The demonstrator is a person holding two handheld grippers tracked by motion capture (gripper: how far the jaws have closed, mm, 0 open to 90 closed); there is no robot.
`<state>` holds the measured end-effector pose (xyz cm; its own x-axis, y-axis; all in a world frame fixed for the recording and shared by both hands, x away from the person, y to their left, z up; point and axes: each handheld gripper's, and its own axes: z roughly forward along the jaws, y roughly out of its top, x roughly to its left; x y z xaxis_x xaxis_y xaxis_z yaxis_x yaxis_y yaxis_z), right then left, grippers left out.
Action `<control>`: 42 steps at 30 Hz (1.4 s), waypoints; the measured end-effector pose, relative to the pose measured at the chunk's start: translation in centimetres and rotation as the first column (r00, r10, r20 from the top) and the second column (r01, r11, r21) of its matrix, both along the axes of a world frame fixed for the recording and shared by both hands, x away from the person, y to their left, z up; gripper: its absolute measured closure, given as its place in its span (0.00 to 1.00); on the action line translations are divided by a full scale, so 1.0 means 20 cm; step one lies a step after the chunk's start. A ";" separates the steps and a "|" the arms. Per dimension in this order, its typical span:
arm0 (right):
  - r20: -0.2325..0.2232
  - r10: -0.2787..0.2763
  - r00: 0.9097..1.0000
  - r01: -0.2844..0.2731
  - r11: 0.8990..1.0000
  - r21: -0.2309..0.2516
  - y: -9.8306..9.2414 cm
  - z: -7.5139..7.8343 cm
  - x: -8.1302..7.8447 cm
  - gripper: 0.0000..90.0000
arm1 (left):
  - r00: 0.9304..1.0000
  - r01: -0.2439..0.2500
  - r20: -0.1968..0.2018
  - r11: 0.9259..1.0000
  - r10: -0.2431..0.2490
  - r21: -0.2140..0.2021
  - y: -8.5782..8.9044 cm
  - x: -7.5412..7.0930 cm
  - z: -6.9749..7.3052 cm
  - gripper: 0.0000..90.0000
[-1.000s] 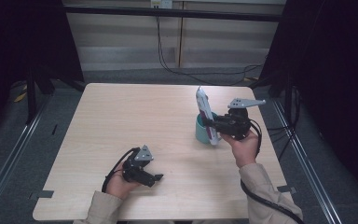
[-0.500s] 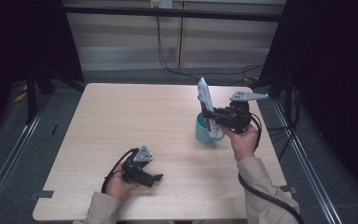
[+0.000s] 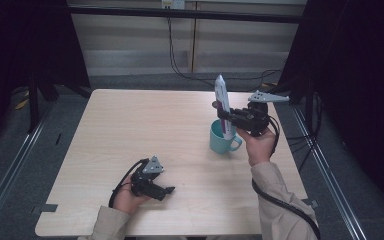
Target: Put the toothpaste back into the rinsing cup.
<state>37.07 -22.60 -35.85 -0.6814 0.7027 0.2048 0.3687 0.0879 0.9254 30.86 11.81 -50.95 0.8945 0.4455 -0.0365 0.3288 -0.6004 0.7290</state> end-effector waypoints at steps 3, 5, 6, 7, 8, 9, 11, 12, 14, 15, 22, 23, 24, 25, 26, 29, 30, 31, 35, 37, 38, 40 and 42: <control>0.006 -0.017 1.000 0.017 1.000 0.004 0.00 0.00 0.01 0.84 | 1.000 -0.002 0.003 1.000 0.002 0.000 0.00 0.00 0.00 0.15; 0.010 -0.026 1.000 0.026 1.000 0.005 0.00 0.00 0.02 0.84 | 1.000 -0.002 0.003 1.000 0.002 0.000 0.00 0.00 0.00 0.15; 0.010 -0.030 1.000 0.030 1.000 0.007 0.00 -0.01 0.03 0.84 | 1.000 -0.003 0.003 1.000 0.003 0.000 0.00 0.00 0.00 0.15; 0.009 -0.033 0.999 0.033 0.999 0.010 0.00 -0.01 0.03 0.84 | 1.000 -0.003 0.003 1.000 0.003 0.000 0.00 0.00 0.00 0.15; 0.012 -0.037 0.999 0.037 0.999 0.010 0.00 -0.01 0.04 0.84 | 1.000 -0.003 0.003 1.000 0.003 0.000 0.00 0.00 0.00 0.15; 0.010 -0.040 0.999 0.040 0.999 0.010 0.00 -0.01 0.04 0.84 | 1.000 -0.003 0.003 1.000 0.003 0.000 0.00 0.00 0.00 0.15; 0.009 -0.051 0.999 0.051 0.999 0.004 0.00 -0.02 0.05 0.84 | 1.000 -0.002 0.005 1.000 0.002 -0.002 0.00 0.00 0.00 0.15; 0.006 -0.053 0.999 0.053 0.999 0.007 0.00 -0.02 0.06 0.84 | 1.000 -0.002 0.005 1.000 0.002 -0.001 0.00 0.00 0.00 0.15; 0.011 -0.062 0.998 0.062 0.998 0.006 0.00 -0.03 0.06 0.84 | 1.000 -0.002 0.005 1.000 0.002 -0.002 0.00 0.00 0.00 0.15; 0.013 -0.063 0.998 0.063 0.998 0.009 0.00 -0.03 0.06 0.84 | 1.000 -0.002 0.005 1.000 0.002 -0.002 0.00 0.00 0.00 0.15; 0.010 -0.086 0.996 0.086 0.996 0.003 -0.01 -0.03 0.09 0.84 | 1.000 -0.002 0.005 1.000 0.002 -0.001 0.00 0.00 0.00 0.15; 0.010 -0.086 0.996 0.086 0.996 0.008 -0.01 -0.03 0.09 0.84 | 1.000 -0.002 0.005 1.000 0.002 -0.001 0.00 0.00 0.00 0.15; 0.014 -0.092 0.996 0.092 0.996 0.008 -0.01 -0.03 0.10 0.84 | 1.000 0.002 0.005 1.000 -0.002 0.001 0.00 0.00 0.00 0.15; 0.010 -0.096 0.995 0.096 0.995 0.012 -0.02 -0.03 0.10 0.84 | 1.000 0.002 0.006 1.000 -0.002 0.001 0.00 0.00 0.00 0.16; 0.010 -0.096 0.995 0.096 0.995 0.012 -0.02 -0.03 0.10 0.84 | 1.000 0.003 0.006 1.000 -0.003 0.000 0.00 0.00 0.00 0.16; 0.014 -0.109 0.994 0.109 0.994 0.012 -0.02 -0.04 0.11 0.84 | 1.000 0.003 0.006 1.000 -0.003 -0.003 0.00 0.00 0.00 0.16; 0.014 -0.109 0.994 0.109 0.994 0.012 -0.02 -0.04 0.11 0.84 | 1.000 0.003 0.006 1.000 -0.003 -0.003 0.00 0.00 0.00 0.16; 0.013 -0.114 0.993 0.114 0.993 0.017 -0.02 -0.05 0.12 0.84 | 1.000 0.004 0.005 1.000 -0.004 -0.001 0.00 0.00 0.00 0.16; 0.013 -0.127 0.992 0.127 0.992 0.020 -0.02 -0.08 0.12 0.84 | 1.000 0.005 0.006 1.000 -0.005 -0.002 0.00 0.00 0.00 0.16; 0.011 -0.132 0.991 0.132 0.991 0.020 -0.01 -0.11 0.13 0.84 | 1.000 0.004 0.005 1.000 -0.004 -0.001 0.00 0.00 0.00 0.16; 0.011 -0.132 0.991 0.132 0.991 0.020 -0.01 -0.11 0.13 0.84 | 1.000 0.005 0.005 1.000 -0.005 -0.001 0.00 0.00 0.00 0.16; 0.008 -0.137 0.991 0.137 0.990 0.015 -0.01 -0.13 0.13 0.84 | 1.000 0.005 0.005 1.000 -0.005 -0.001 0.00 0.00 0.00 0.16; 0.010 -0.139 0.990 0.139 0.990 0.013 0.00 -0.15 0.13 0.84 | 1.000 0.014 0.009 1.000 -0.014 0.011 0.00 0.00 0.00 0.16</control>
<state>39.73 -22.63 -38.79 -0.5794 0.7883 0.2070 0.3666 0.0252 0.9300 30.87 11.88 -50.89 0.9009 0.4335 -0.0240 0.3141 -0.6126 0.7253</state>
